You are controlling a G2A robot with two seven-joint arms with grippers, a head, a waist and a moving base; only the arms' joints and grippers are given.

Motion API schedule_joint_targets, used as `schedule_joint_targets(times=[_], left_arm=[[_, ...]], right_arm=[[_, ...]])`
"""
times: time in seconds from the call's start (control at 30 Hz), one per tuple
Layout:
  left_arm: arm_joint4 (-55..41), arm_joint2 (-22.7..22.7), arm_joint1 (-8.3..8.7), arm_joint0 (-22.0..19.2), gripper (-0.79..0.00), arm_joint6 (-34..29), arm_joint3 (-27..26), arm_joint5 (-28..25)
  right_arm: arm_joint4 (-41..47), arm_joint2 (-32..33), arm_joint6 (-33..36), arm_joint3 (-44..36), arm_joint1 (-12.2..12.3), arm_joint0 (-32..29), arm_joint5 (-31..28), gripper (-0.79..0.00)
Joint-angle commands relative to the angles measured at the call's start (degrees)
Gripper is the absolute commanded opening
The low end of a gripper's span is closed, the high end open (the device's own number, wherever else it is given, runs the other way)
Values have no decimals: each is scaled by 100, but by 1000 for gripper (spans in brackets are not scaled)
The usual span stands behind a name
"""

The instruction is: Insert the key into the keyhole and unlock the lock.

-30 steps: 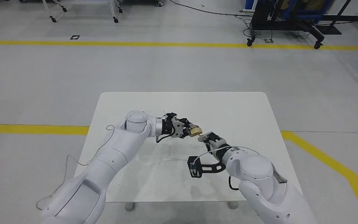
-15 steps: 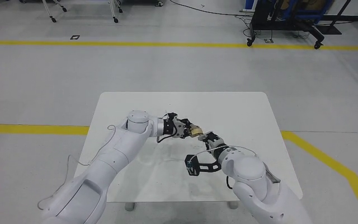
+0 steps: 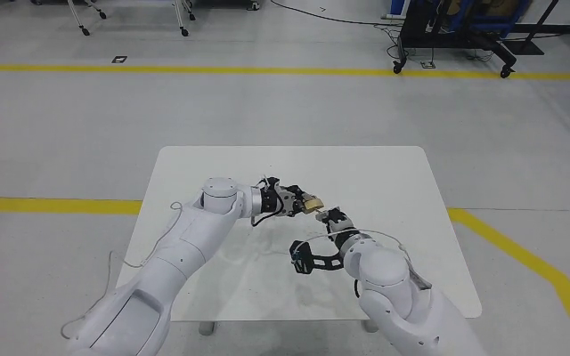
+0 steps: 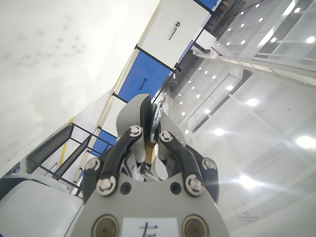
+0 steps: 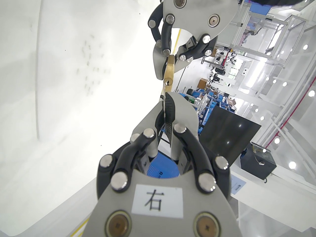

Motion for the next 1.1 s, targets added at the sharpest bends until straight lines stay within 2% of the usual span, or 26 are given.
schedule_joint_targets(times=[0.0,0.43,1.07], left_arm=[[31,-8,2,-6,-785,-13,2,18],[149,-15,-30,-48,-785,-87,64,126],[234,-28,-98,-90,-785,-132,179,131]], right_arm=[[51,-4,93,14,-26,20,23,-785],[238,-86,381,193,-163,168,-80,-785],[19,-463,830,468,-370,355,-150,-785]])
